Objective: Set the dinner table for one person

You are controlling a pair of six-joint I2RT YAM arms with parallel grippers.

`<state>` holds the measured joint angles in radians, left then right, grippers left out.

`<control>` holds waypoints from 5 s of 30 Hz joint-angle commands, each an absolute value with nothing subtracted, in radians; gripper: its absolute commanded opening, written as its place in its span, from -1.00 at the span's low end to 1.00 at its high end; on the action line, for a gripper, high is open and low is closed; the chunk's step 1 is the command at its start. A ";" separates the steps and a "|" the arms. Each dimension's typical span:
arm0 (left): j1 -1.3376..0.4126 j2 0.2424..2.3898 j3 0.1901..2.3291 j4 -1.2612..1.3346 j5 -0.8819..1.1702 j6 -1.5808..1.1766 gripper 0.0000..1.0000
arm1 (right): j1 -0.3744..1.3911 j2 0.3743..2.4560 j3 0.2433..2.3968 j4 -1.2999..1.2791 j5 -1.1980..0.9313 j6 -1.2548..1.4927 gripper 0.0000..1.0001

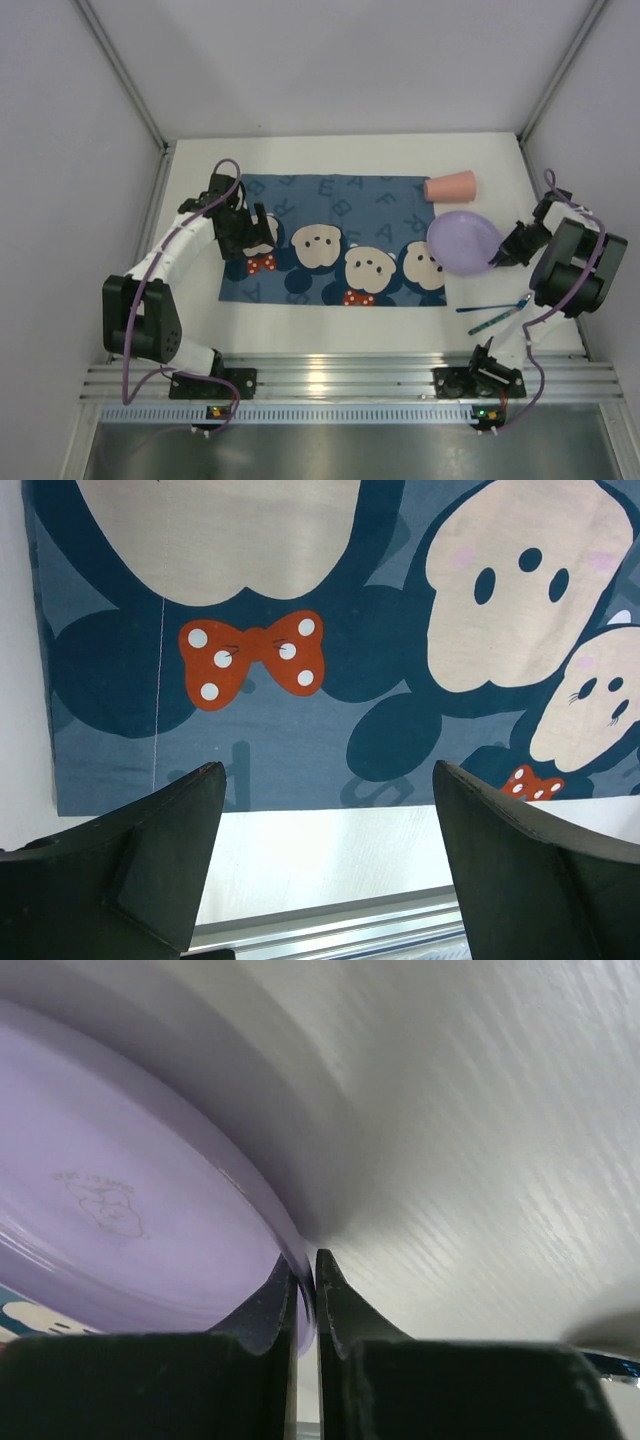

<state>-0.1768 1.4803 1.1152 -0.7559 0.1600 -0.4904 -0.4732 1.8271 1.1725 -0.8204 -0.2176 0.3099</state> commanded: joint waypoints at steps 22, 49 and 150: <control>-0.179 1.499 1.250 -0.775 0.095 -0.517 0.78 | 0.182 1.615 1.388 -0.671 -0.440 0.495 -1.00; -0.179 1.347 1.186 -0.839 0.009 -0.563 0.79 | 0.322 1.878 1.743 -0.755 -0.353 0.416 1.00; -0.184 1.358 1.080 -0.747 0.074 -0.555 0.76 | 0.337 2.373 2.450 -1.273 0.167 0.238 -0.57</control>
<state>-0.1787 1.3624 1.0523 -0.7628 0.0711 -0.5724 0.3161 2.3672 2.4226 -1.2961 0.1356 0.2535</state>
